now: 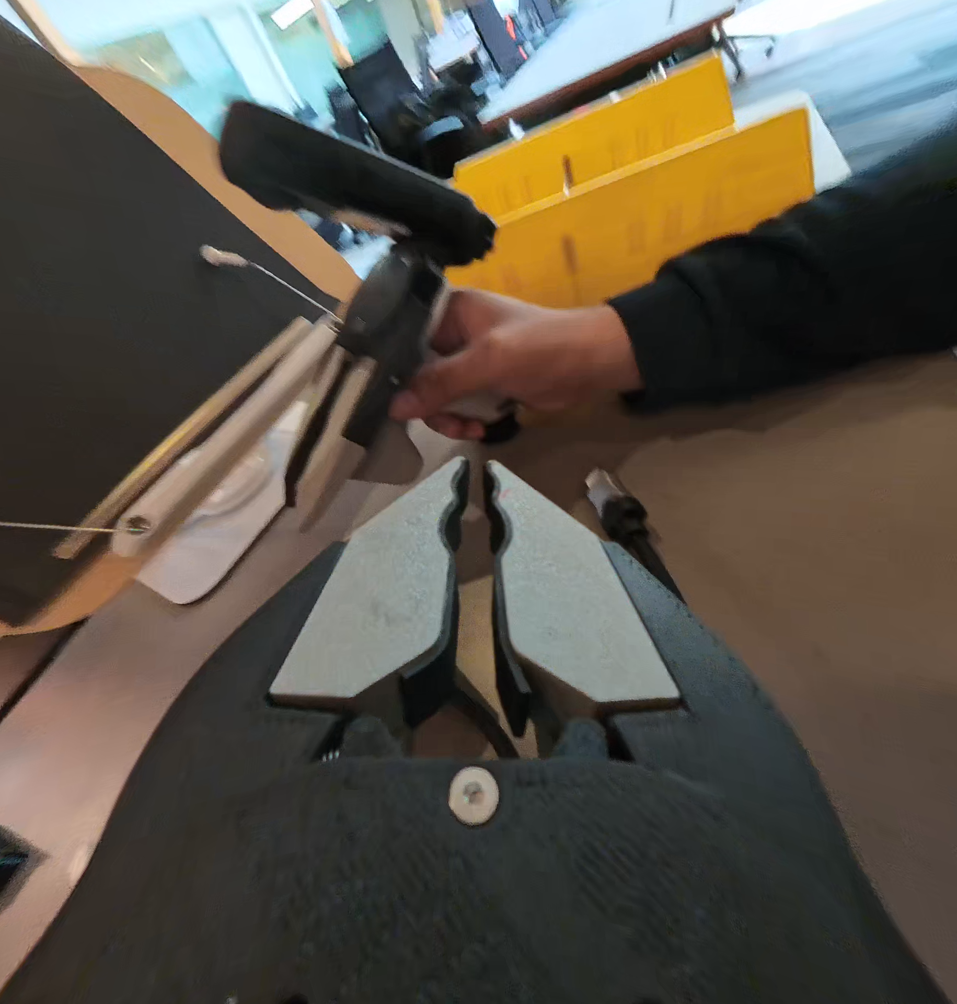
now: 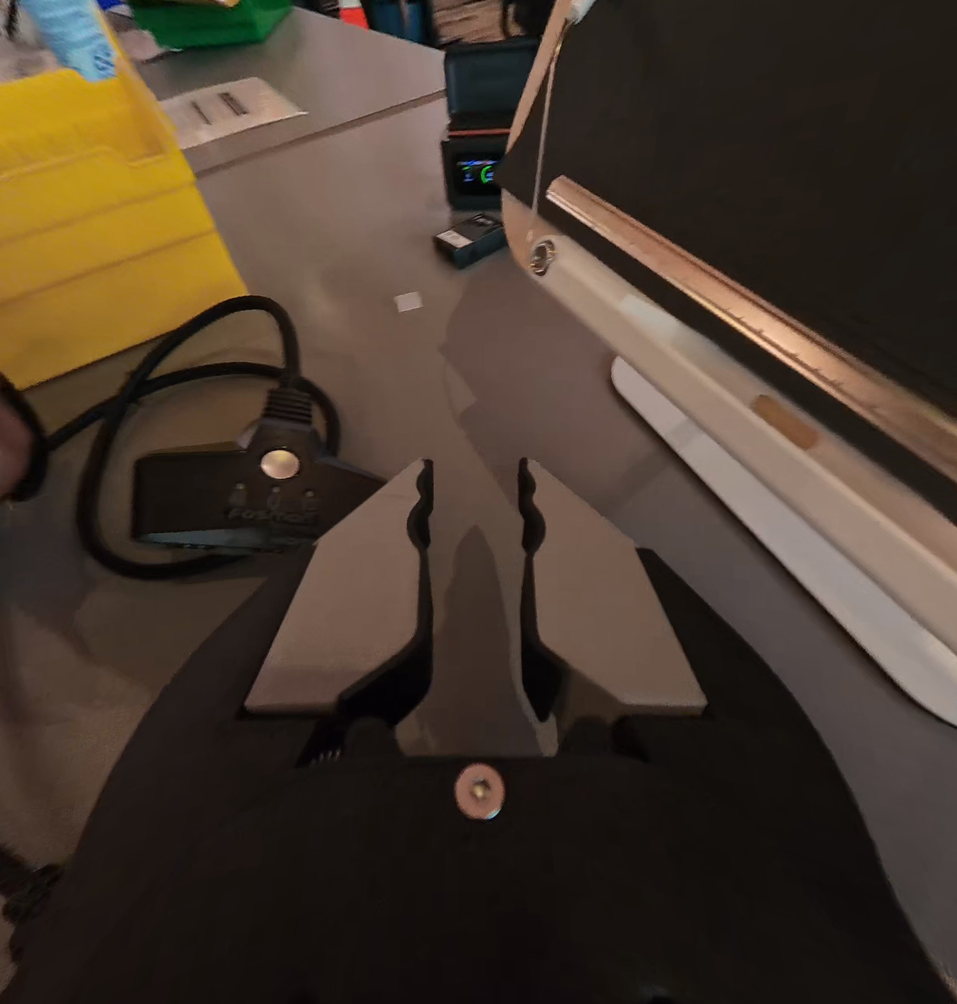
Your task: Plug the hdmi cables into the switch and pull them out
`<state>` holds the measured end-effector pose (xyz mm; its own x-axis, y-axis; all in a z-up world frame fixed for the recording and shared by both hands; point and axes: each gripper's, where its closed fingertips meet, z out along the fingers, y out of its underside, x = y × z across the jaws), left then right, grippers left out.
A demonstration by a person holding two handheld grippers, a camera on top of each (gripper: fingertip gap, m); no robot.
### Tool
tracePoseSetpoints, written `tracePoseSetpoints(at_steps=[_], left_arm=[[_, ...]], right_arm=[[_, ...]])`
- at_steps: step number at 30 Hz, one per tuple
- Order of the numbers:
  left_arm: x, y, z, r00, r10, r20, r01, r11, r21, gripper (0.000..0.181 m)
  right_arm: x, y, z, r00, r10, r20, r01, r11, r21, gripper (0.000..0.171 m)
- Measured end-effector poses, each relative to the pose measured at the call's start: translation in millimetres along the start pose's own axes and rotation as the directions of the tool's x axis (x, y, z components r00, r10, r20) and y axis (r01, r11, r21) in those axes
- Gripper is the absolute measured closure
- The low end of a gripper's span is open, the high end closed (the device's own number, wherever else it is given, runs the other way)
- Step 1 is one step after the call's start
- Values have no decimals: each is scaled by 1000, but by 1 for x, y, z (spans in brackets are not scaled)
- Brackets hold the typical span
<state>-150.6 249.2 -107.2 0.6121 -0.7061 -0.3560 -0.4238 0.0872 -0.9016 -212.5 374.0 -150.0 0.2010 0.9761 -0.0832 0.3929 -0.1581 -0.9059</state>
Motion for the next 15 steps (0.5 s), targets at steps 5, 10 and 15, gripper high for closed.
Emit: tracePoseSetpoints(at_steps=[5,10,15], left_arm=[[-37,6,-12,983,-56,174,52,998,27,181],[-74,44,-17,926,-140,352,185,978,-97,181],[-78,62,-19,911,-172,374,244,958,-154,181]], right_arm=[[8,3,3,997,-38,-62,38,999,0,137],[9,7,8,996,-53,-76,50,998,-40,134],[7,11,12,997,-57,-60,52,996,-73,134]])
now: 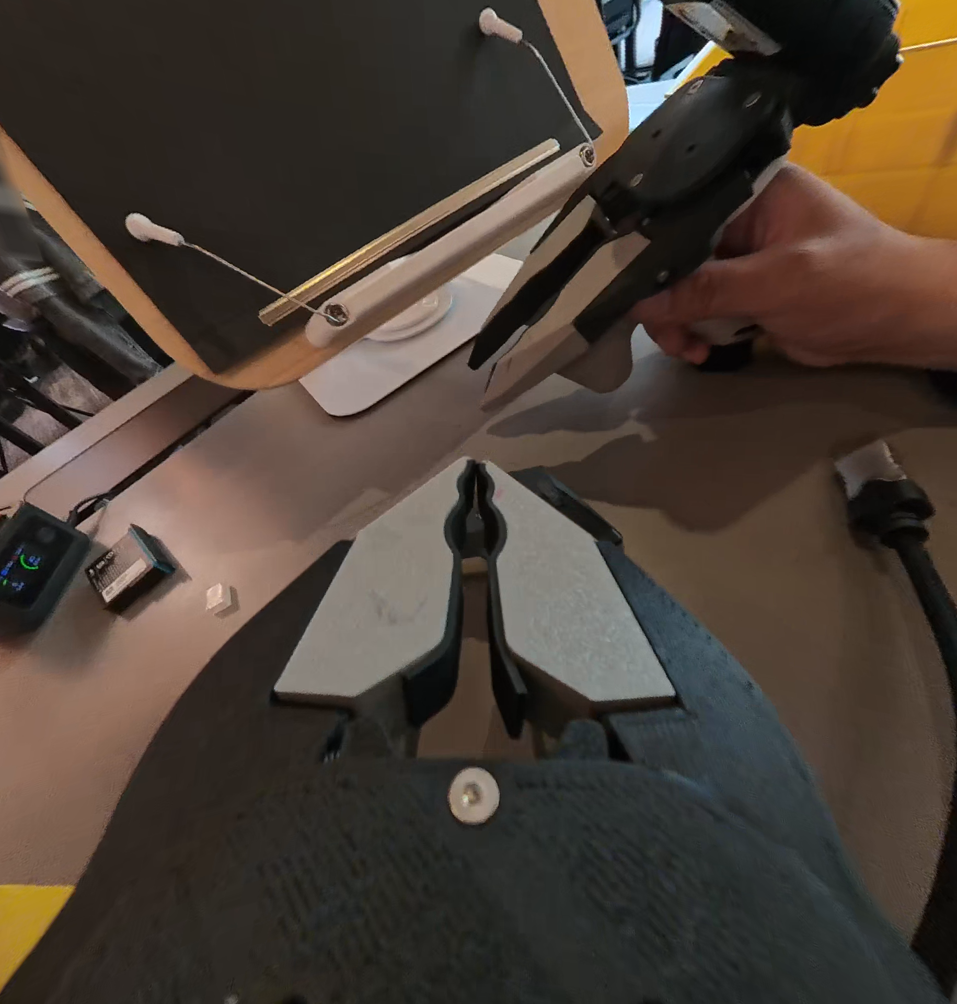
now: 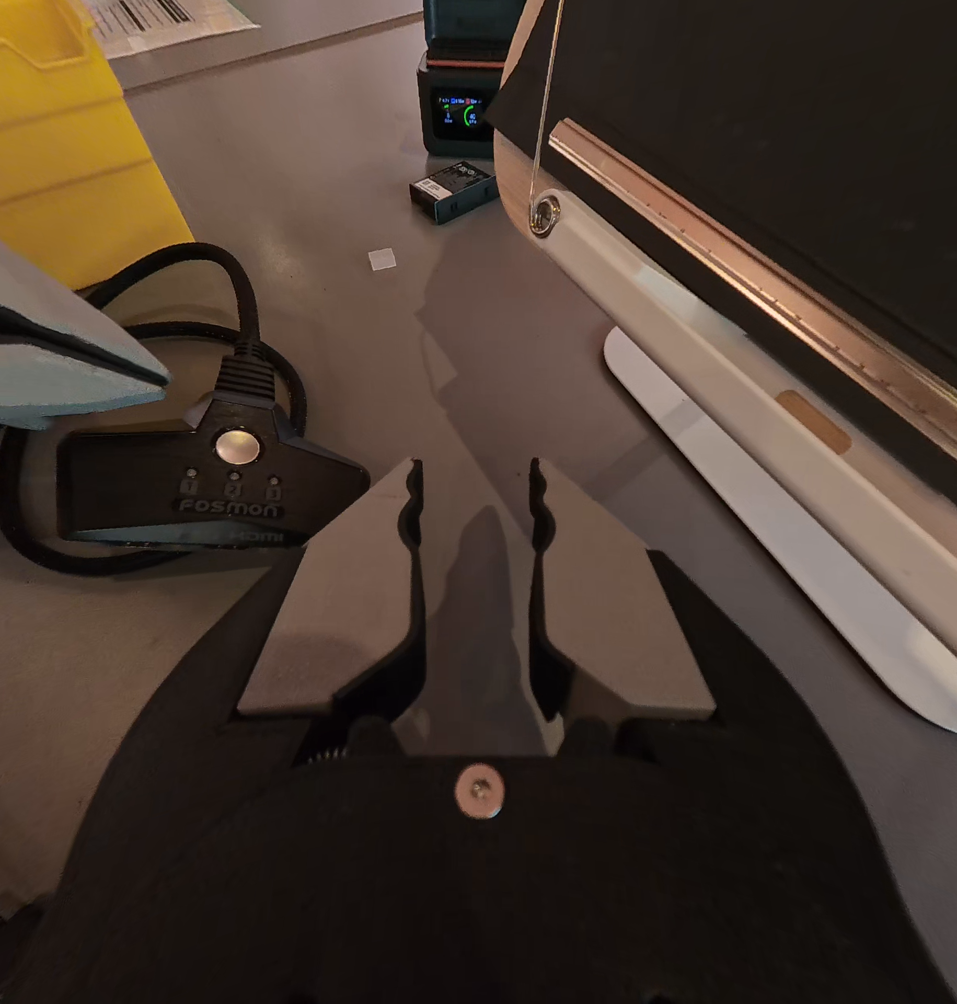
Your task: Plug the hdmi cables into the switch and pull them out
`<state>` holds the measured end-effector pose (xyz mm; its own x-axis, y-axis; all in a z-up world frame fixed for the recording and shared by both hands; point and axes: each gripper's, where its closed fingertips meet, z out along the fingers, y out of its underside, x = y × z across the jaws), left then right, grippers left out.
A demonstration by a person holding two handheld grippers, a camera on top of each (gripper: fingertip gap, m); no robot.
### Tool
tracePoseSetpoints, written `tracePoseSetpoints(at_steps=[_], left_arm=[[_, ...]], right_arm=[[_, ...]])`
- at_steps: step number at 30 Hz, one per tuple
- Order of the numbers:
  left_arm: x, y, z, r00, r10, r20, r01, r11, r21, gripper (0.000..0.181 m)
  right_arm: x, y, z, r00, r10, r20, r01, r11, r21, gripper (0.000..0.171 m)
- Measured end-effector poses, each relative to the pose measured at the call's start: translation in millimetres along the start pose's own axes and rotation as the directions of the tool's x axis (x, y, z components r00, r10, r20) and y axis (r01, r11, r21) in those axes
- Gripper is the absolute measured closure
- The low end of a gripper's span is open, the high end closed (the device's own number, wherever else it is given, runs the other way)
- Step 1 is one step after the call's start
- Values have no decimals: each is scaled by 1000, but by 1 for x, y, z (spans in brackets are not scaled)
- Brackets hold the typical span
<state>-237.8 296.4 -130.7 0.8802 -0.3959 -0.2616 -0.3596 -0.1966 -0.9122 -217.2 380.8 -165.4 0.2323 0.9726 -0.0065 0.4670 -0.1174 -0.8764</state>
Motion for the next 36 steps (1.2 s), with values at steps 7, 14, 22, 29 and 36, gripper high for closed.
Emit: tracePoseSetpoints(at_steps=[7,14,22,29,36], left_arm=[[10,21,7,997,57,-42,-62,989,-134,181],[16,26,14,990,137,-30,-140,976,-169,181],[22,28,21,983,182,-41,-186,964,-191,181],[26,27,29,976,213,-39,-216,956,-200,181],[24,11,24,989,137,-52,-142,986,-93,181]], right_arm=[[-8,7,5,999,-48,20,49,997,-57,150],[-25,10,10,993,-111,35,114,990,-88,145],[-48,19,0,986,-145,86,153,984,-95,171],[-70,40,-20,984,-124,128,143,978,-152,171],[-74,37,-31,972,-235,20,236,966,-109,171]])
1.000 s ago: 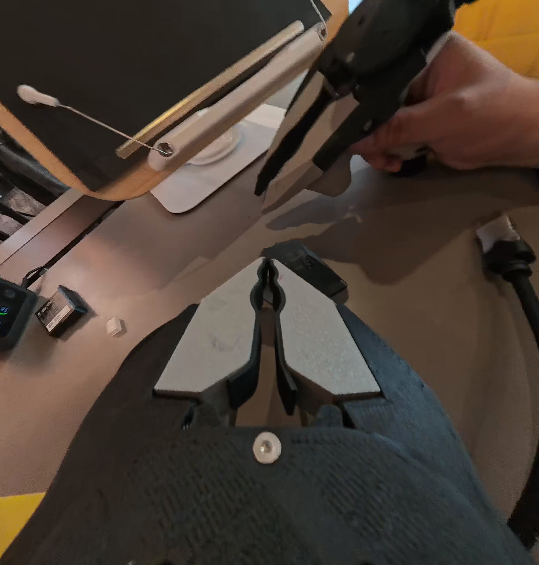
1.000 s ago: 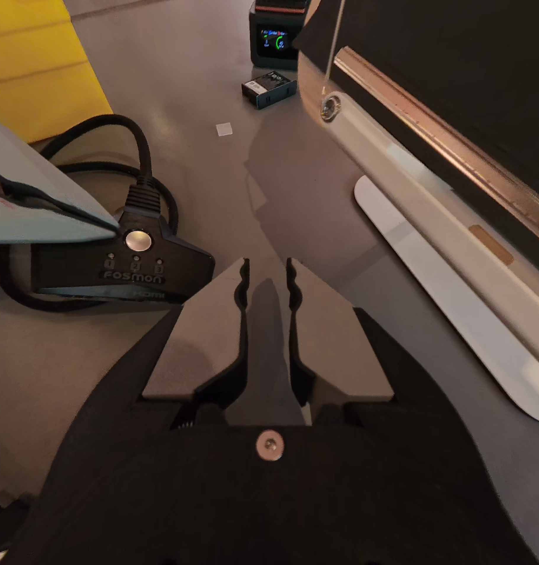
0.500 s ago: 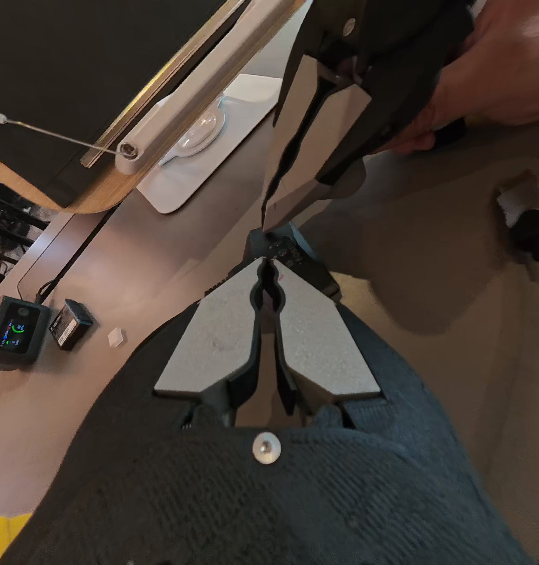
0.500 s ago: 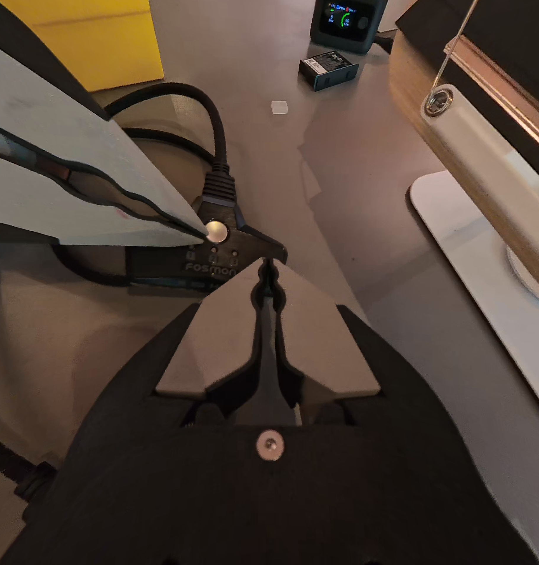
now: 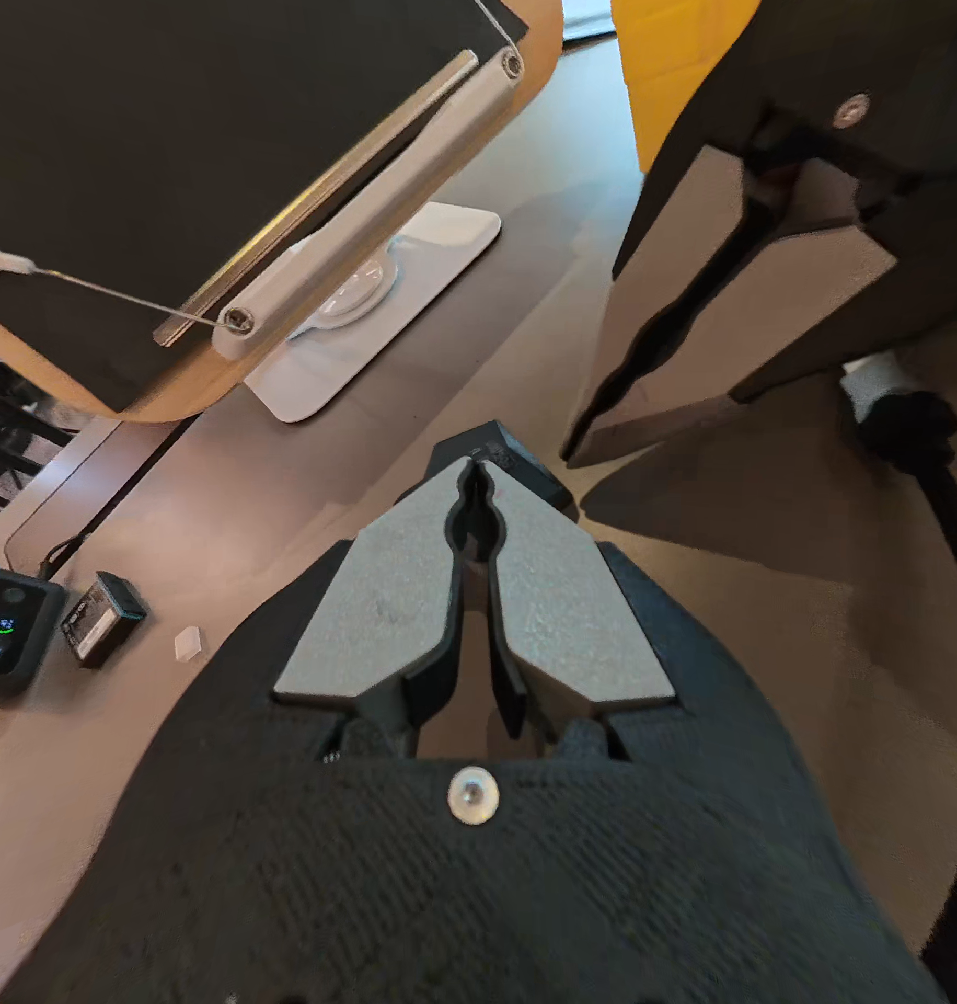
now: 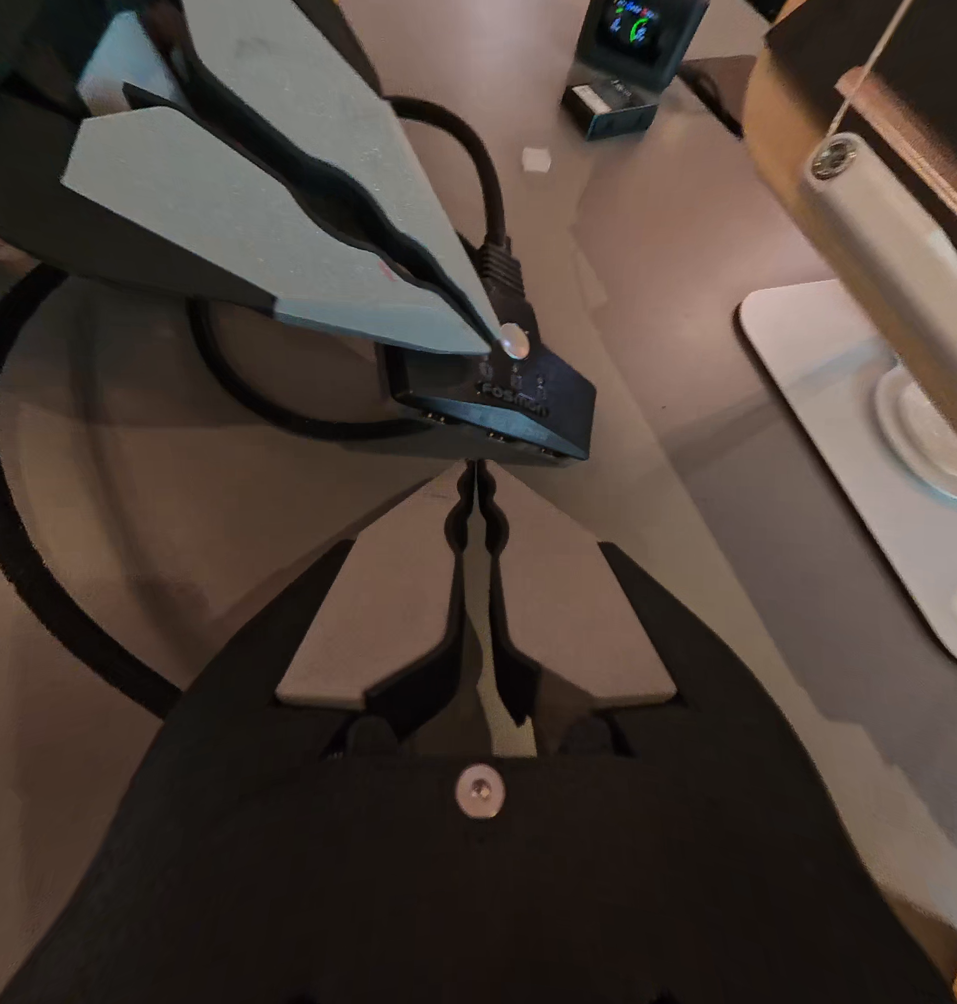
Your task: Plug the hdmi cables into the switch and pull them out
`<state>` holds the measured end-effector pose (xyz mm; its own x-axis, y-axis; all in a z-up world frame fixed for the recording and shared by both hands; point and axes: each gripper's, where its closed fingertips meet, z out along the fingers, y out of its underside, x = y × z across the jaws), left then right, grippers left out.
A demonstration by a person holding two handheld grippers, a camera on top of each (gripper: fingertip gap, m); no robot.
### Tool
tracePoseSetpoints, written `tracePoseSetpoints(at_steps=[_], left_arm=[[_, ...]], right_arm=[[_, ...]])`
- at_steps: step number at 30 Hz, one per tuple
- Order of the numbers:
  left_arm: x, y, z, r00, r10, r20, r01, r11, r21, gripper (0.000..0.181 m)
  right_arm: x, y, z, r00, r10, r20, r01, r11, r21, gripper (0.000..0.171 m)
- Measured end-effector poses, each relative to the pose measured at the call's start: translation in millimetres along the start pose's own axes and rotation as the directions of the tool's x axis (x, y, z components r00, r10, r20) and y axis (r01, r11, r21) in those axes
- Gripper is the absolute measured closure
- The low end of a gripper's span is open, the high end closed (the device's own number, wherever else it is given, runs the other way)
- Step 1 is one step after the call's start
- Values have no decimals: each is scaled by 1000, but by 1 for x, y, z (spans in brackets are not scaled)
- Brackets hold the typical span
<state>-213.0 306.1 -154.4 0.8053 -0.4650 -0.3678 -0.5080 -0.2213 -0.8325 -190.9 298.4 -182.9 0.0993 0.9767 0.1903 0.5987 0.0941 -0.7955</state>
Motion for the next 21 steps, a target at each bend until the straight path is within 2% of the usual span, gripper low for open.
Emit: tracePoseSetpoints(at_steps=[2,5,11,16,21], left_arm=[[-3,0,-4,999,-32,6,31,999,15,181],[-9,-1,-11,998,-40,37,40,999,22,181],[-18,0,-18,995,-17,100,15,1000,27,181],[-18,9,-13,992,32,124,-29,999,-27,181],[-19,6,-15,988,58,145,-55,998,-24,181]], right_arm=[[7,-3,-1,1000,24,-15,-24,1000,19,158],[17,-6,-3,997,69,-25,-68,997,46,154],[25,-18,-10,990,140,7,-139,981,135,156],[22,-18,-6,987,158,35,-161,978,135,157],[23,-19,-7,988,150,23,-152,979,137,159]])
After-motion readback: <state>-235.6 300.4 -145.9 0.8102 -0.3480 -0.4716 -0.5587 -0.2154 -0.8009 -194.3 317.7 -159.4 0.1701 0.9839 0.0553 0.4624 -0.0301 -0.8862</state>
